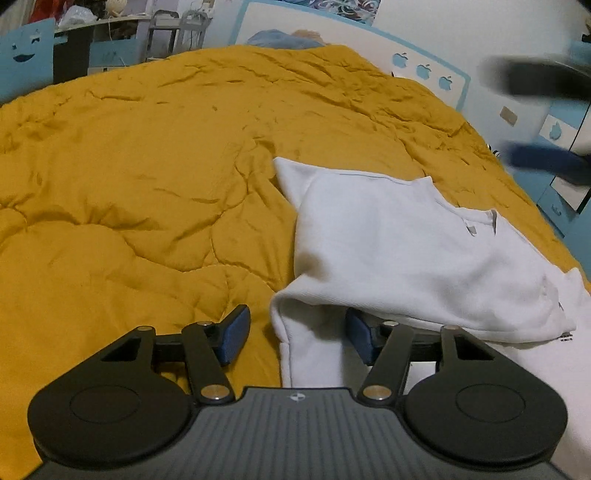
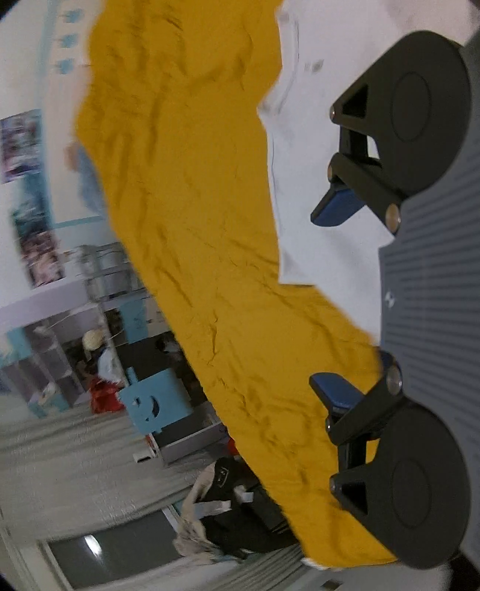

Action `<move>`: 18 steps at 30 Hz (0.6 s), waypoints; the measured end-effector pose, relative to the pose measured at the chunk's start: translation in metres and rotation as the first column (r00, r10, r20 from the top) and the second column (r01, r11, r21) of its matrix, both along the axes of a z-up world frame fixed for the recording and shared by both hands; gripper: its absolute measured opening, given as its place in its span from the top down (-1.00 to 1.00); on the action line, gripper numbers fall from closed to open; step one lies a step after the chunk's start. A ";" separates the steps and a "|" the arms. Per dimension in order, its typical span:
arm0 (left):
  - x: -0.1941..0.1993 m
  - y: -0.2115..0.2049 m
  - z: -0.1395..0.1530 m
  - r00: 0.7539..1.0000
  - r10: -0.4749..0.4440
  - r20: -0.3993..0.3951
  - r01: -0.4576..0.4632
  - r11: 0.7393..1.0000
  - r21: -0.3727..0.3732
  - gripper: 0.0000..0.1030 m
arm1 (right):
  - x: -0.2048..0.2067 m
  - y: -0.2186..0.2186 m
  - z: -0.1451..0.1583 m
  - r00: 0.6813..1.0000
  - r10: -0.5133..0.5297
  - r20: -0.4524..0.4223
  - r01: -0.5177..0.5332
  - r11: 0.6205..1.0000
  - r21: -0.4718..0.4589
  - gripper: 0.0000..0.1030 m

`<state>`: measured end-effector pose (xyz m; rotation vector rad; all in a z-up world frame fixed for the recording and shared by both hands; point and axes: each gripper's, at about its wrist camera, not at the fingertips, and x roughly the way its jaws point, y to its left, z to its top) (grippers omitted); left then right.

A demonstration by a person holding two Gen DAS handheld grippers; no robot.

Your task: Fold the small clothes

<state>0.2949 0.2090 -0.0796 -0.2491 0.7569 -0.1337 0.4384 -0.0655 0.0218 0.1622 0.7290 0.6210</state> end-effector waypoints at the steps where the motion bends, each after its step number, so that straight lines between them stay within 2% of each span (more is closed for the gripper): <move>1: 0.000 0.001 -0.002 1.000 0.010 0.005 -0.010 1.000 -0.006 -0.19 | 0.025 0.010 -0.006 0.999 0.007 -0.032 -0.007 1.000 0.004 -0.60; 3: -0.003 0.004 -0.003 0.999 0.043 0.013 -0.043 0.999 -0.020 0.06 | 0.071 0.028 -0.022 0.996 0.017 -0.086 -0.019 1.000 -0.021 -0.60; 5: -0.004 0.008 -0.004 0.999 0.049 0.014 -0.048 0.998 -0.044 0.18 | 0.118 0.041 -0.045 0.985 -0.018 -0.172 0.010 0.999 -0.048 -0.60; 9: -0.001 0.013 -0.003 0.998 0.055 0.005 -0.055 0.996 -0.069 0.29 | 0.184 0.050 -0.086 0.948 -0.065 -0.312 0.066 0.998 -0.007 -0.58; 11: -0.001 0.013 -0.003 0.999 0.052 0.004 -0.052 0.996 -0.074 0.30 | 0.205 0.054 -0.105 0.915 -0.067 -0.397 0.070 0.998 -0.007 -0.34; 12: -0.001 0.013 -0.003 0.999 0.052 0.002 -0.051 0.996 -0.074 0.30 | 0.211 0.056 -0.113 0.904 -0.058 -0.423 0.060 0.998 -0.008 -0.29; 13: 0.000 0.012 -0.003 0.999 0.052 0.001 -0.052 0.996 -0.072 0.30 | 0.214 0.059 -0.117 0.905 -0.043 -0.423 0.038 0.999 -0.019 -0.20; 15: -0.001 0.011 -0.003 0.999 0.052 0.001 -0.051 0.997 -0.065 0.30 | 0.213 0.067 -0.119 0.931 0.008 -0.364 -0.027 0.999 -0.047 -0.01; 16: -0.001 0.011 -0.003 0.999 0.051 0.003 -0.051 0.997 -0.062 0.30 | 0.214 0.070 -0.119 0.939 0.034 -0.343 -0.058 0.996 -0.060 0.19; 18: 0.002 0.013 -0.004 0.999 0.051 0.005 -0.051 0.997 -0.061 0.34 | 0.215 0.076 -0.119 0.946 0.066 -0.317 -0.097 0.992 -0.083 0.36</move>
